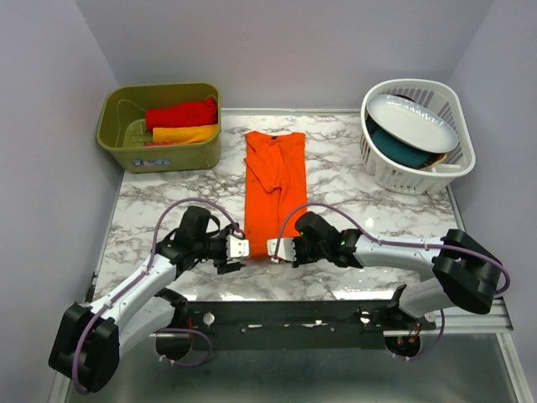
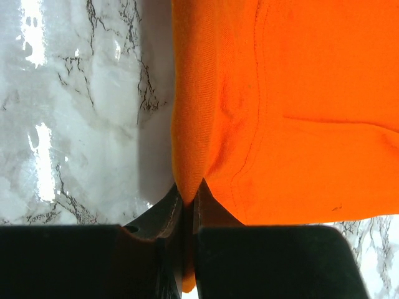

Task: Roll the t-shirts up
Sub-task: Roll the T-shirt to the center of the board.

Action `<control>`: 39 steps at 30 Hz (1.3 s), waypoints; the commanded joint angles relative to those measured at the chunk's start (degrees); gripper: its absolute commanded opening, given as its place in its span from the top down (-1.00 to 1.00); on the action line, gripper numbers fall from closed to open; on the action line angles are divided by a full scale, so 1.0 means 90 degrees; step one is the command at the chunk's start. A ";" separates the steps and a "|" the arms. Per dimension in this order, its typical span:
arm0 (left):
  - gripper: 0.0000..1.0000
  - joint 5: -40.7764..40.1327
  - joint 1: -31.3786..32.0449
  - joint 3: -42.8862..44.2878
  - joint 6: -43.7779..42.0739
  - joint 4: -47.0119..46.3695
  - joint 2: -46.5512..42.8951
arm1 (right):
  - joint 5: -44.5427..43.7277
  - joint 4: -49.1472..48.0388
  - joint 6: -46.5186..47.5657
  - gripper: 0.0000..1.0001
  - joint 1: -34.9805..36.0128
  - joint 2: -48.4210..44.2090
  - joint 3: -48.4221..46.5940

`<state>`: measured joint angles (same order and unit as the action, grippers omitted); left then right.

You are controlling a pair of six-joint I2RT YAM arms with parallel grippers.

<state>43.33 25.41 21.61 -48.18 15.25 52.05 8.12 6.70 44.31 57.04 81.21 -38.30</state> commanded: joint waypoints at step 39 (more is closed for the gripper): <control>0.95 0.1298 0.0322 0.3751 -0.0955 0.5034 0.3952 | 0.4263 0.5962 0.1832 0.73 -0.2196 0.1276 -0.2666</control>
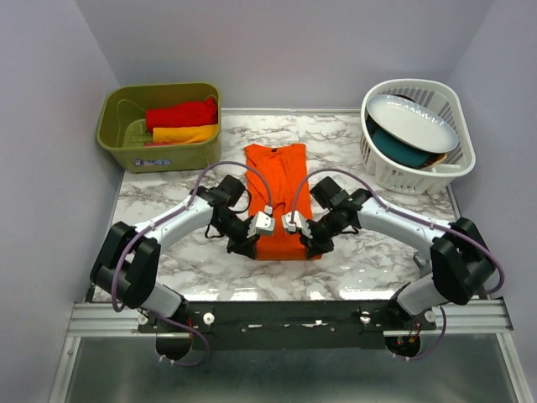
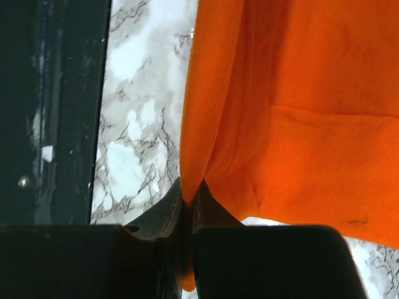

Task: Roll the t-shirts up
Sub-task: Roll the T-shirt to the center of the board.

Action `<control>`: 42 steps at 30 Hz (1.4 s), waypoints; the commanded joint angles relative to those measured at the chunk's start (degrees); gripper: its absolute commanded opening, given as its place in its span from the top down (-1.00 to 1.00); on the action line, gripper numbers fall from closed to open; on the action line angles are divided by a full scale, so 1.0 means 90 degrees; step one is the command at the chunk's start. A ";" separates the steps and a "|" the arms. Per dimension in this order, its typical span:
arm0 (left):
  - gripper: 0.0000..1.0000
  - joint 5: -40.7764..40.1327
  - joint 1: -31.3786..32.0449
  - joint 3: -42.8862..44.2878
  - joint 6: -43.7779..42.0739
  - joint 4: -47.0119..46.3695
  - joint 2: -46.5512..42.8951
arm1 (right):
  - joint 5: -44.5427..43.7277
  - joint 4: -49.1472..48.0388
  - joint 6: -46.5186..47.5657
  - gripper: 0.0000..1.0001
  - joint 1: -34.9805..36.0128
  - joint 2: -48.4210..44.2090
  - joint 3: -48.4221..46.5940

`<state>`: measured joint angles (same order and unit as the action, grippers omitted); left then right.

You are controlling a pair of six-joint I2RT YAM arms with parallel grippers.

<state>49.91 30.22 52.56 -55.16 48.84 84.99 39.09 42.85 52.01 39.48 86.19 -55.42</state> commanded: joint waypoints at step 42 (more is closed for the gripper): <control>-0.09 -0.1610 -0.1405 -0.0719 0.1393 -0.1607 -0.0905 | 0.0452 0.4946 0.1157 0.67 -0.0784 0.5832 -0.5180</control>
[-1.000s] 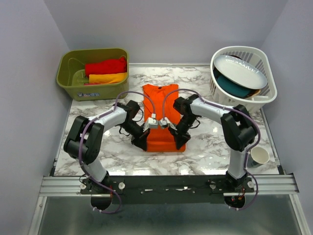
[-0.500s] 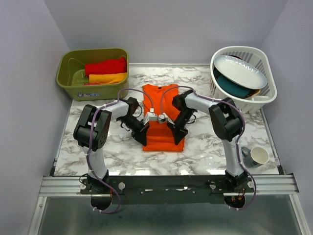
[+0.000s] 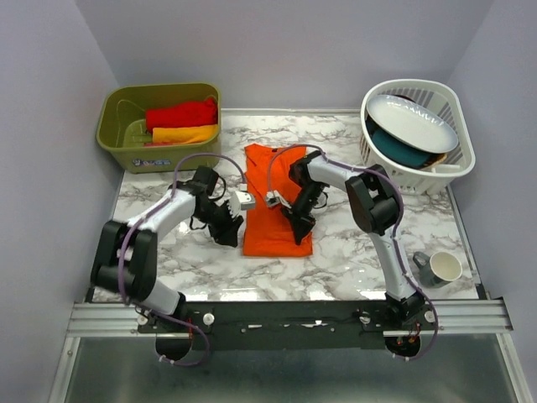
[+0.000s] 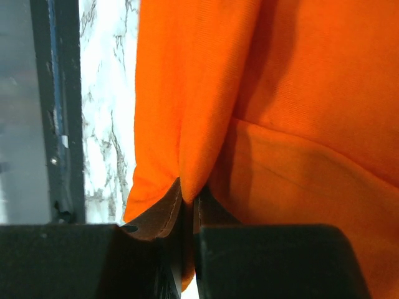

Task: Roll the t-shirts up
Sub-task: Roll the T-shirt to the center of the board.

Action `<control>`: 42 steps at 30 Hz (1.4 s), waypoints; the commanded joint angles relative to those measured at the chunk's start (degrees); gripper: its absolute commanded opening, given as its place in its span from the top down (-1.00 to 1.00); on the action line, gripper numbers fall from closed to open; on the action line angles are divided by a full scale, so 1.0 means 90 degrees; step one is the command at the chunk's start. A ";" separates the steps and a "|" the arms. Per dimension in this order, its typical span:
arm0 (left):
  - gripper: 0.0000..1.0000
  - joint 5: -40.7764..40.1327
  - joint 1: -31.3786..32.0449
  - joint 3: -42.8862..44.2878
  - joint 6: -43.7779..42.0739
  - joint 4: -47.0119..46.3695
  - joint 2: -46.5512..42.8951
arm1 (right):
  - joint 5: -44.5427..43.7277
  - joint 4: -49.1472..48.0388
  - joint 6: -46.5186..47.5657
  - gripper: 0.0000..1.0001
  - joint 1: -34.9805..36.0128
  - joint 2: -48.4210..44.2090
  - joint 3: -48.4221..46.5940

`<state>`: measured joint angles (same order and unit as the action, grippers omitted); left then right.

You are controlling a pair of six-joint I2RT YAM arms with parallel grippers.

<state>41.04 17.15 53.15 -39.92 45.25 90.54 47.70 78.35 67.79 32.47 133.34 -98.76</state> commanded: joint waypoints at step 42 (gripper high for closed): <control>1.00 -0.1339 0.3222 -0.2236 -0.1610 -0.2481 -0.2072 | -0.0447 -0.0568 -0.2431 -0.36 -0.0560 -0.0892 0.0112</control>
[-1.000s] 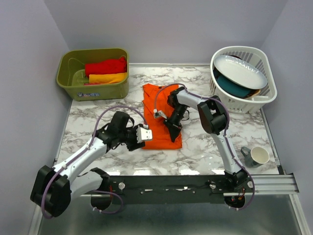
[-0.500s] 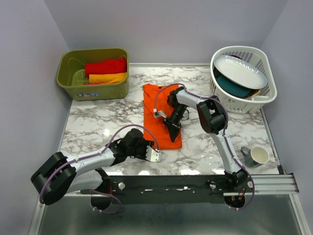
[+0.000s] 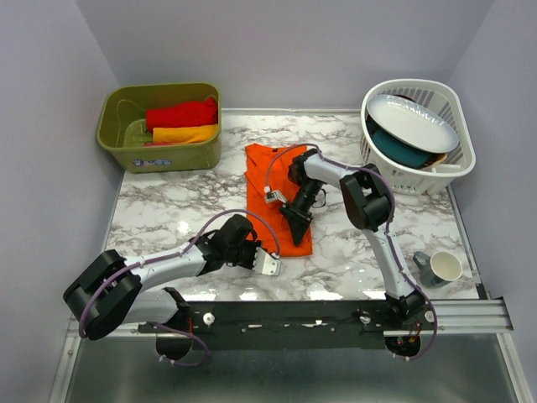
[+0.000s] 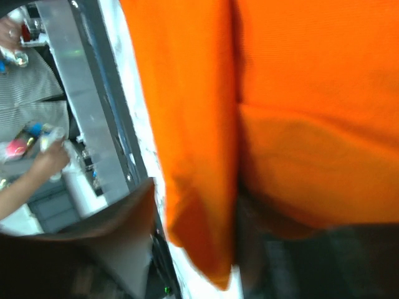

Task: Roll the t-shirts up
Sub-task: Roll the T-shirt to the center of the board.

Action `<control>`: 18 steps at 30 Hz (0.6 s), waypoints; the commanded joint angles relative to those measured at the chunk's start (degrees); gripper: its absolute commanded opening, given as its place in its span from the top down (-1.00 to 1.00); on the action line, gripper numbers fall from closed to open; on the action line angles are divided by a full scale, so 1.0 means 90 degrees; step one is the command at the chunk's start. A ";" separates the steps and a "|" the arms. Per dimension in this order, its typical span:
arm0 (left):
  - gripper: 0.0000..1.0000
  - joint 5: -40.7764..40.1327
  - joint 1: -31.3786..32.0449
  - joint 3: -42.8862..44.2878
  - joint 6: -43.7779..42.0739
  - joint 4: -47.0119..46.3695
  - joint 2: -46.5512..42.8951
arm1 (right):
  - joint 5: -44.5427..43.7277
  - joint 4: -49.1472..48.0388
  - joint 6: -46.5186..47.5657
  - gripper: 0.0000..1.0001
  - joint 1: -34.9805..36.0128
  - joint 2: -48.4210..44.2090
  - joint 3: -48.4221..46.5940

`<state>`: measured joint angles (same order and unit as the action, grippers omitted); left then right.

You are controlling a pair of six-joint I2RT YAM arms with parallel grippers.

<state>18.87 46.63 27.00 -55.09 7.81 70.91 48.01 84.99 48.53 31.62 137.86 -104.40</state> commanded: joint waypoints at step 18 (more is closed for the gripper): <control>1.00 0.2941 -0.1099 0.2018 0.0974 0.2794 0.0861 | -0.2267 -0.8007 0.0994 -0.56 0.1252 -0.7516 0.7429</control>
<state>39.27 38.61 42.96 -48.49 30.79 78.39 35.00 23.68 54.24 37.71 70.32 -41.65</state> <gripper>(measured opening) 0.016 0.775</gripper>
